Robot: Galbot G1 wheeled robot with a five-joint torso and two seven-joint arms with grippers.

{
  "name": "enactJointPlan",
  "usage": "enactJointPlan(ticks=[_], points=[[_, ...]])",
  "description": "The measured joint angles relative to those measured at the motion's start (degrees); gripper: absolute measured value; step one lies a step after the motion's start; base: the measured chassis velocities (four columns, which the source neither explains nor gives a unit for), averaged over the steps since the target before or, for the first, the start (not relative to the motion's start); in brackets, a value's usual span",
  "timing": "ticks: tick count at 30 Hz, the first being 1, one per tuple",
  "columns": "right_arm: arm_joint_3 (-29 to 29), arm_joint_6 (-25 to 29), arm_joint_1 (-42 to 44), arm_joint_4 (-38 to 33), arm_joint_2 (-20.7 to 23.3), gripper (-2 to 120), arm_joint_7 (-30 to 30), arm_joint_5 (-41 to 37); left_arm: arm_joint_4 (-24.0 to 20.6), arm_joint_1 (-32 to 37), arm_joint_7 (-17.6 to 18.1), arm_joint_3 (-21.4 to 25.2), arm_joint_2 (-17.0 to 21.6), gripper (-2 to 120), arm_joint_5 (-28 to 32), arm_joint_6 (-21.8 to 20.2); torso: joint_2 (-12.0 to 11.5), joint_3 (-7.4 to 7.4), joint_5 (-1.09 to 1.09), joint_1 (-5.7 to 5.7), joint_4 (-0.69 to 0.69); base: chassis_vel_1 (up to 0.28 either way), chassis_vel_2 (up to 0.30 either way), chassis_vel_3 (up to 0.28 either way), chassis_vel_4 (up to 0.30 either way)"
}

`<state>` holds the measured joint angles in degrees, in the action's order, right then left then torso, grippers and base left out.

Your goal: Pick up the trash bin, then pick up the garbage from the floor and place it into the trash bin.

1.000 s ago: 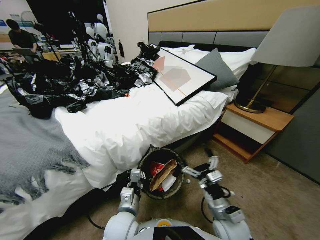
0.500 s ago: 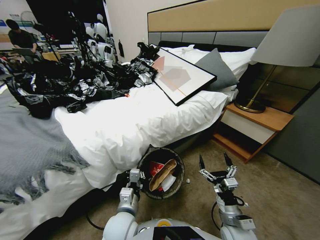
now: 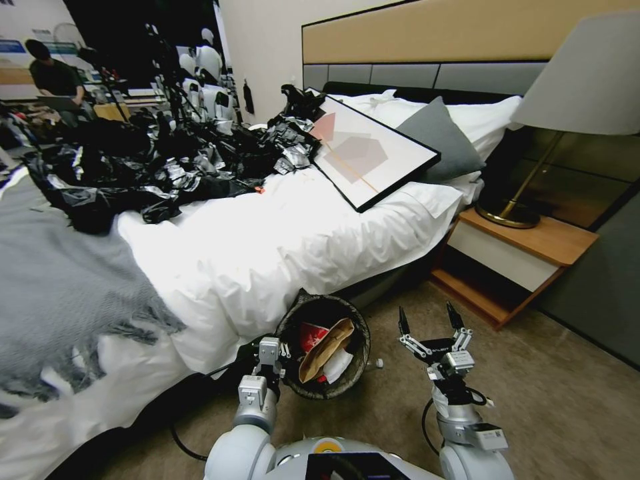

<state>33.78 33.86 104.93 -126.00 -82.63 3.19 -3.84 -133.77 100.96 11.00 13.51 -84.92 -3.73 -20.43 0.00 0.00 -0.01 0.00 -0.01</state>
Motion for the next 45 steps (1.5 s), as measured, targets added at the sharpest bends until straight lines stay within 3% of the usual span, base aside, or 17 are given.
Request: enactJointPlan(ticks=[17, 22, 29, 35, 45], points=[[-0.01, -1.48, -1.06, 0.66, 0.54, 100, 0.30, -0.23, 0.25, -0.01, -0.08, -0.09, 0.20, 0, 0.03, 0.09, 0.00, 0.00, 0.00, 0.00, 0.02, 0.089, 0.088, 0.095, 0.098], [0.83, -4.16, -1.46, 1.56, 1.80, 100, 1.66, -1.69, 0.28, -0.03, -0.04, -0.29, 0.25, 0, 0.03, 0.30, 0.00, 0.00, 0.01, 0.00, 0.00, 0.009, 0.011, 0.006, 0.008], [6.50, -5.36, -4.07, 8.36, 6.51, 100, 13.28, -3.05, 0.28, 0.14, 0.05, -0.31, 0.60, 0, 0.00, 0.36, 0.00, 0.00, 0.02, 0.01, 0.01, 0.000, 0.000, 0.000, 0.000], [10.75, -6.15, -7.57, 19.22, 15.19, 100, 27.90, -2.12, 0.38, 0.16, 0.11, -0.28, 0.72, 0, -0.08, 0.48, 0.00, 0.00, 0.01, 0.00, 0.02, 0.000, 0.000, 0.000, 0.000], [8.22, -5.98, -8.99, 31.73, 18.94, 100, 33.67, -0.36, 0.48, 0.01, 0.12, -0.18, 0.66, 0, -0.19, 0.51, 0.00, 0.00, 0.02, 0.00, 0.00, 0.000, 0.000, 0.000, 0.000]])
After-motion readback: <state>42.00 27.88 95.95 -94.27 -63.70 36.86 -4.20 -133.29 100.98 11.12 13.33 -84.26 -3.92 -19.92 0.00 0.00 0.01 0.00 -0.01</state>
